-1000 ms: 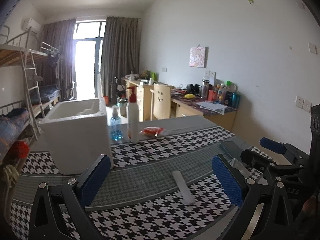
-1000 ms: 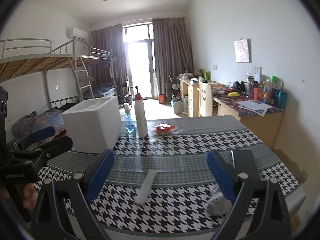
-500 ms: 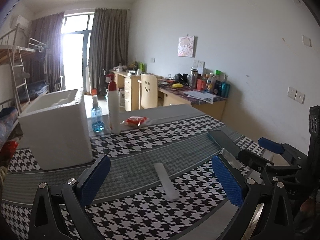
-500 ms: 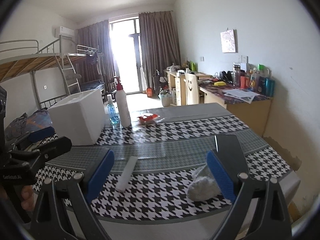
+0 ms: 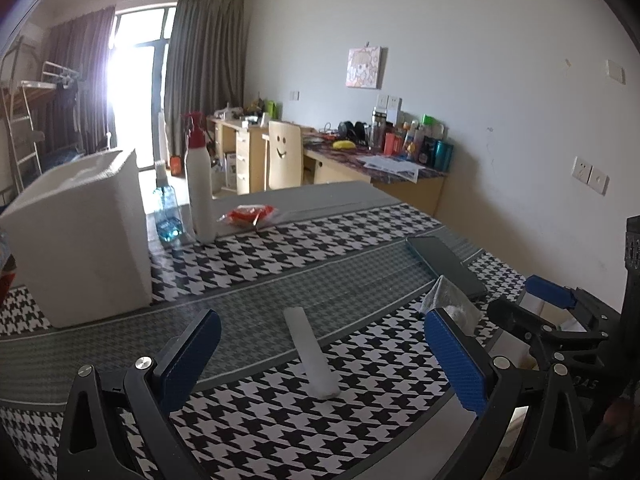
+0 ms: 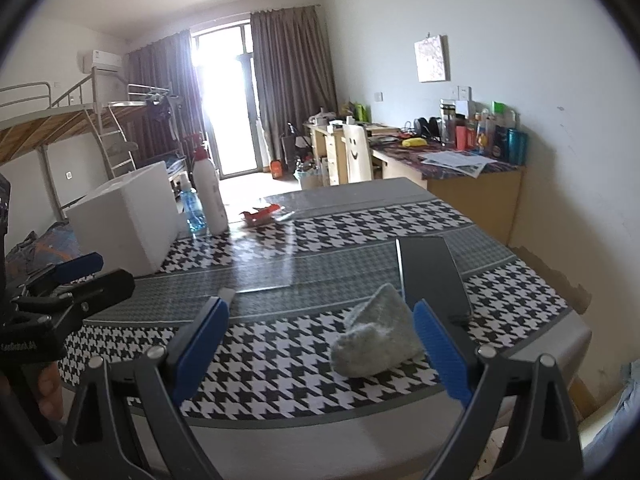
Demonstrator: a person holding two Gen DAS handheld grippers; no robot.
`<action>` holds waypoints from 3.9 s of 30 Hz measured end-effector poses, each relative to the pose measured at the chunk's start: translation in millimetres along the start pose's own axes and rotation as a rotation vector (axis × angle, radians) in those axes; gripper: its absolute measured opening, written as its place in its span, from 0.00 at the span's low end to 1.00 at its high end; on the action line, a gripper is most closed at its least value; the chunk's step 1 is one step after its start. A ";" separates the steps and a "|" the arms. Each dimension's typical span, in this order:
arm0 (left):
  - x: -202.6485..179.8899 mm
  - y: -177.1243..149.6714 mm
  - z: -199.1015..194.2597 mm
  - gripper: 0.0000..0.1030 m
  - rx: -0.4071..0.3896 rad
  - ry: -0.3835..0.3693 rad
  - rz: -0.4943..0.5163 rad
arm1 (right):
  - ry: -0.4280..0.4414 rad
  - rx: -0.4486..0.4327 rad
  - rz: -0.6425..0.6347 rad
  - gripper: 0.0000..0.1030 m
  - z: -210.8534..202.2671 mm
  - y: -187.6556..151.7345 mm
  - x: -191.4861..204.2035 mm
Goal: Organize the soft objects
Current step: 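Close the left gripper on the white plastic strip, then close the right gripper on the grey cloth while the left gripper holds the strip, then carry the white strip and grey cloth in both grippers over the foam box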
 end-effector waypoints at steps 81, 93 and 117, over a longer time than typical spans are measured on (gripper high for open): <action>25.7 -31.6 91.3 0.19 0.281 0.122 -0.060 | -0.116 0.261 -0.055 0.32 88.2 -42.4 -12.9; 33.3 -24.9 67.3 0.18 0.223 0.126 -0.074 | -0.076 0.226 -0.053 0.22 72.6 -32.2 -4.2; 47.2 -15.7 18.6 0.18 0.123 0.147 -0.065 | 0.034 0.135 -0.065 0.22 40.9 -8.9 31.6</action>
Point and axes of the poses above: each gripper's, at about its wrist camera, not at the fingertips, and z roughly the way its jaws point, x to its left, y to its top, the point moved 3 cm from there along z, roughly the way its jaws point, and after that the axes turned 14 degrees about -y, right-handed, at the moved point
